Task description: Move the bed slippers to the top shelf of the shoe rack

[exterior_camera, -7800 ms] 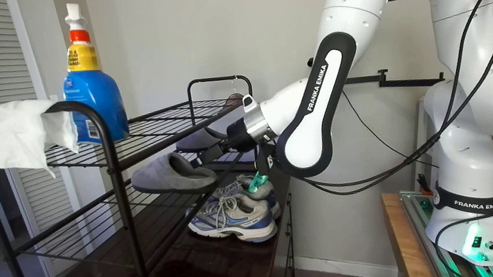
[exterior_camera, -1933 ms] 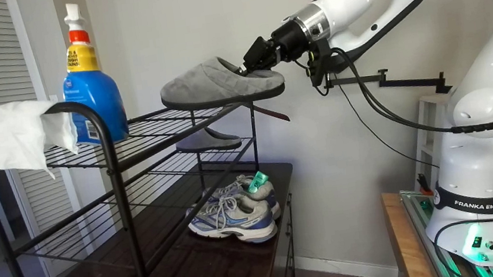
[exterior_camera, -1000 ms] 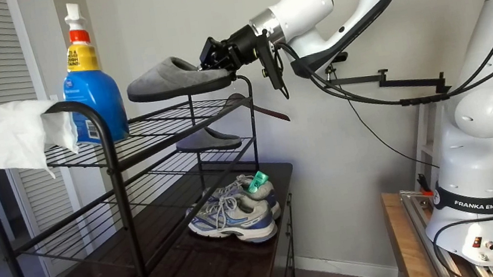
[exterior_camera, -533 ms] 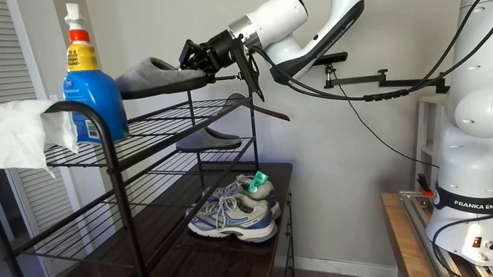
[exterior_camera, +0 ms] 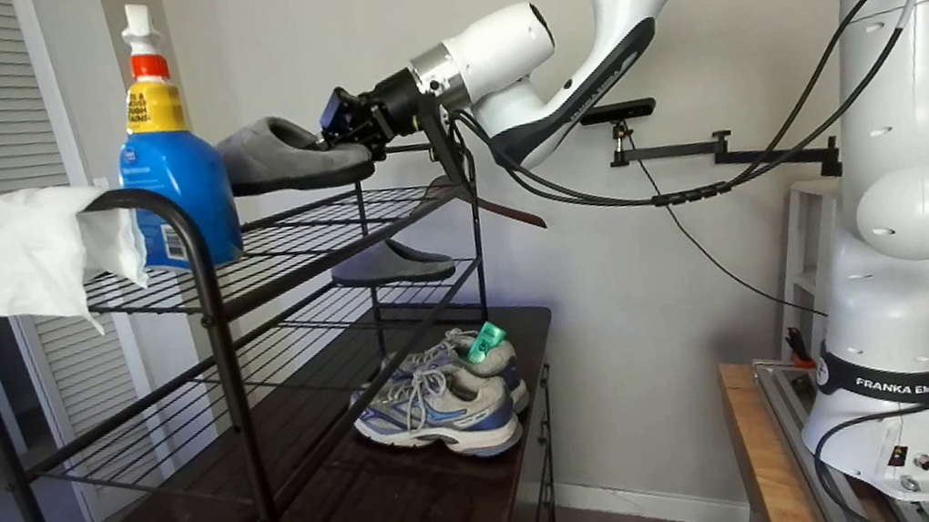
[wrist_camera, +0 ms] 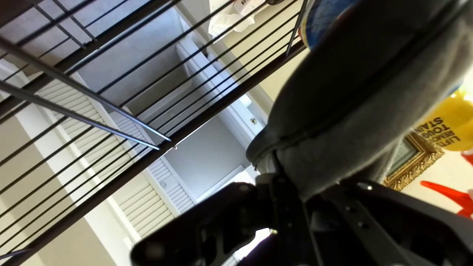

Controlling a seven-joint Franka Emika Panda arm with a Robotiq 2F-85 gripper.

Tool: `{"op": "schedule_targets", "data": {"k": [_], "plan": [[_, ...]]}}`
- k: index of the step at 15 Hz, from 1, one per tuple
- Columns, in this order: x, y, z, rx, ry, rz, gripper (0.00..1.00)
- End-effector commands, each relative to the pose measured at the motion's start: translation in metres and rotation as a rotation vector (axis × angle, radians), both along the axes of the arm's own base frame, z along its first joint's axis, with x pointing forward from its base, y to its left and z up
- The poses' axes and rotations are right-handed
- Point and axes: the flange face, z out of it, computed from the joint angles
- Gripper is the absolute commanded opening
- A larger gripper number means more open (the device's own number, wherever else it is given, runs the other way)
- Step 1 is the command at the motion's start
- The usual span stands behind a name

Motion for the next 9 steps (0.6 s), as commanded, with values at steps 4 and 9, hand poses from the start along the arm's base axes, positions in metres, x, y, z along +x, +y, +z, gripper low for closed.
{"op": "schedule_targets", "data": {"k": [4, 9], "plan": [[0.025, -0.016, 0.015, -0.116, -0.079, -0.079, 0.01], [0.026, -0.016, -0.001, -0.248, -0.039, -0.099, 0.01]]}}
